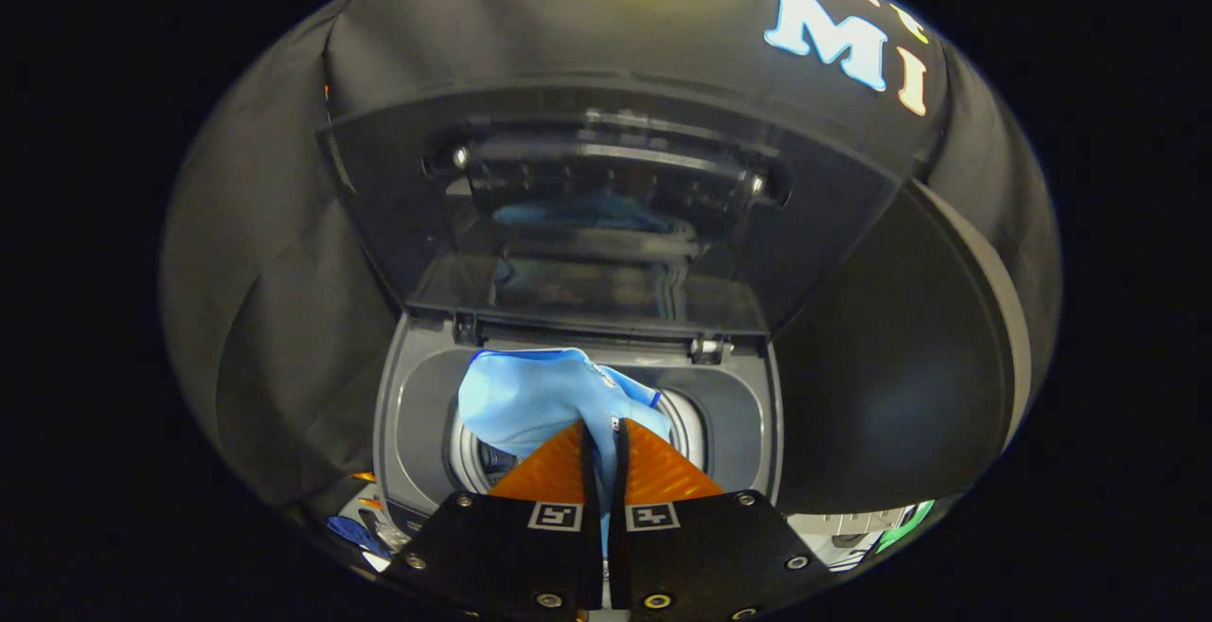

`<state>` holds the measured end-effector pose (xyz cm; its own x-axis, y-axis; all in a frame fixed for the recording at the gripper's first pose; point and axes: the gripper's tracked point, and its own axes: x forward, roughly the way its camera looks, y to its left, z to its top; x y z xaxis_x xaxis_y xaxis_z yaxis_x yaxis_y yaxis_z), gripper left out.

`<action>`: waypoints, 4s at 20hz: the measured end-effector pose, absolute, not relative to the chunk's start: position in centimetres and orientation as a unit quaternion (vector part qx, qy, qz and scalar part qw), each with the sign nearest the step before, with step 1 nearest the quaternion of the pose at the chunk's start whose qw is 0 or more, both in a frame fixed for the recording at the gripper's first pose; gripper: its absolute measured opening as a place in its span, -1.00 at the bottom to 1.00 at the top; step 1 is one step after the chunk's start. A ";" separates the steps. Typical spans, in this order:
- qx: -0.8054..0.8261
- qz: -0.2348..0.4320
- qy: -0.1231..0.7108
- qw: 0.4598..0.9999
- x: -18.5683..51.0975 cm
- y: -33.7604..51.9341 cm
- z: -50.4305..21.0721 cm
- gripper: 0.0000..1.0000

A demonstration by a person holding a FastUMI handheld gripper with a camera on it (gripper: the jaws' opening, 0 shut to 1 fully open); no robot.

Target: Put the clothes into the washing machine and then close the washing machine lid.

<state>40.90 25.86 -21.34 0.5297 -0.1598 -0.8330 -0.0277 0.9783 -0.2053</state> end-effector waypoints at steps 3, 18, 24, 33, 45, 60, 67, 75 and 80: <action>-0.105 -0.044 0.502 0.857 40.9 25.3 -24.6 -0.95; -0.117 -0.025 0.554 0.824 39.9 25.5 -35.0 -0.95; -0.120 -0.028 0.565 0.816 38.8 25.3 -36.5 -0.95; -0.104 -0.031 0.532 0.840 39.1 26.1 -35.5 0.93; -0.097 -0.031 0.468 0.878 38.6 26.6 -29.3 0.93; -0.082 -0.032 0.343 0.935 42.2 30.0 -11.2 0.93; -0.066 -0.043 0.301 0.950 47.8 29.7 -4.3 0.92; -0.090 -0.034 0.305 0.947 55.5 28.5 -2.9 0.92; -0.067 -0.022 0.324 0.943 59.1 27.7 -5.6 0.93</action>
